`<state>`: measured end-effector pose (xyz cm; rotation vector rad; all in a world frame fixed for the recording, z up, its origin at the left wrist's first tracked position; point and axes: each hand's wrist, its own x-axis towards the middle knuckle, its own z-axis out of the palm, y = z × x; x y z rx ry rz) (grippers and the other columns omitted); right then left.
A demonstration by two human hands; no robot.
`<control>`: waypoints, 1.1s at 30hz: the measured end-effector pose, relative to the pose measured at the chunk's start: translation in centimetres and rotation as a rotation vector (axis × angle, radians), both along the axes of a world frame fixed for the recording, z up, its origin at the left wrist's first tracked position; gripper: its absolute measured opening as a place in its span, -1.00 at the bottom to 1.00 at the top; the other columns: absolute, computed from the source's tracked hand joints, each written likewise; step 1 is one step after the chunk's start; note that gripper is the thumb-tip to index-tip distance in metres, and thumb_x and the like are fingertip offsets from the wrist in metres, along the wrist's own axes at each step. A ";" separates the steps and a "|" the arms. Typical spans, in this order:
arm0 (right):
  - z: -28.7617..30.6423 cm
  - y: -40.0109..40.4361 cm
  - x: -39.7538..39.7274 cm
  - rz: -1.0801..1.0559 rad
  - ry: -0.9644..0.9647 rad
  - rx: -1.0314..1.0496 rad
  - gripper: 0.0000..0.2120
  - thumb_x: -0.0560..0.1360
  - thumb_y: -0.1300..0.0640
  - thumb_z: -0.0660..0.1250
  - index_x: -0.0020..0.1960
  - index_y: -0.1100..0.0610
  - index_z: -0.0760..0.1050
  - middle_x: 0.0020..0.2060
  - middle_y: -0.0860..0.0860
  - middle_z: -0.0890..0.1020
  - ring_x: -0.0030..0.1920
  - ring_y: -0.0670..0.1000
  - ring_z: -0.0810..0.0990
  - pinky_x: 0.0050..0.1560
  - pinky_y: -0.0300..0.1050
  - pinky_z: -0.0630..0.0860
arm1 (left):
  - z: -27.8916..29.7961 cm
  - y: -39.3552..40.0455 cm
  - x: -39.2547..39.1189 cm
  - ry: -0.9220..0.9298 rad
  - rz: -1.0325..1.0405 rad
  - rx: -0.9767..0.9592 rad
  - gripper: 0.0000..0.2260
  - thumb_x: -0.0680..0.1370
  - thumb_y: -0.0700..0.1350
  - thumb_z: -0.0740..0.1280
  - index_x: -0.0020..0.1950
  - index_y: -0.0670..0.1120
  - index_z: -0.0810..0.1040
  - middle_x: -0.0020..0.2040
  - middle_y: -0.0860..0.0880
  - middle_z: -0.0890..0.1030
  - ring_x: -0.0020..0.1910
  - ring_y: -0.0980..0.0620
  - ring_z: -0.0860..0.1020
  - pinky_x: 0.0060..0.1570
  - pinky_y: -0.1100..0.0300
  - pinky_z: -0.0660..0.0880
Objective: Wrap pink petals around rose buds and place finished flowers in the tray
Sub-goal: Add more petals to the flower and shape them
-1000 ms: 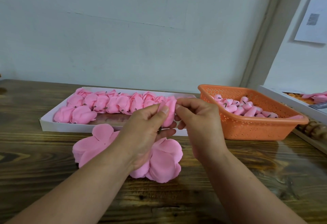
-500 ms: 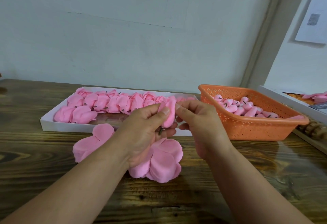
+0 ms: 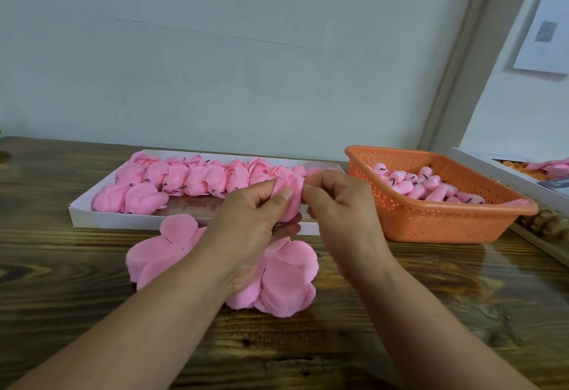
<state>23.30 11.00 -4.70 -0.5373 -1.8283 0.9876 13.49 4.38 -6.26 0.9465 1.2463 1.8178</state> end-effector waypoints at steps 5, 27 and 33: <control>0.2 -0.2 0.1 0.066 0.000 -0.039 -0.71 0.43 0.28 0.37 -0.45 0.14 0.44 -0.60 -0.15 0.44 -0.53 -0.20 0.36 -0.47 -0.38 0.32 | 0.1 -0.1 0.1 0.088 0.070 -0.016 -0.82 0.60 -0.19 0.26 0.10 -0.22 0.60 -0.14 -0.01 0.62 -0.19 0.12 0.63 -0.18 0.27 0.57; -0.7 0.2 0.0 0.499 0.131 -0.455 -0.97 0.31 0.31 0.38 -0.26 0.23 0.55 -0.15 -0.11 0.56 -0.36 -0.08 0.52 -0.48 -0.28 0.41 | 0.6 -1.6 -1.1 -0.078 -0.454 -0.110 -0.80 0.26 -0.03 0.40 -0.25 -0.13 0.70 -0.30 -0.19 0.63 -0.34 -0.04 0.63 -0.31 0.15 0.62; -0.2 0.3 0.5 0.435 -0.001 -0.258 -0.89 0.40 0.40 0.37 -0.28 0.26 0.58 -0.19 -0.07 0.55 -0.38 -0.01 0.48 -0.44 -0.22 0.44 | 0.7 -1.8 -0.7 -0.092 -0.470 -0.188 -0.70 0.30 0.01 0.37 -0.21 -0.23 0.51 -0.34 -0.19 0.60 -0.39 -0.05 0.61 -0.36 0.15 0.60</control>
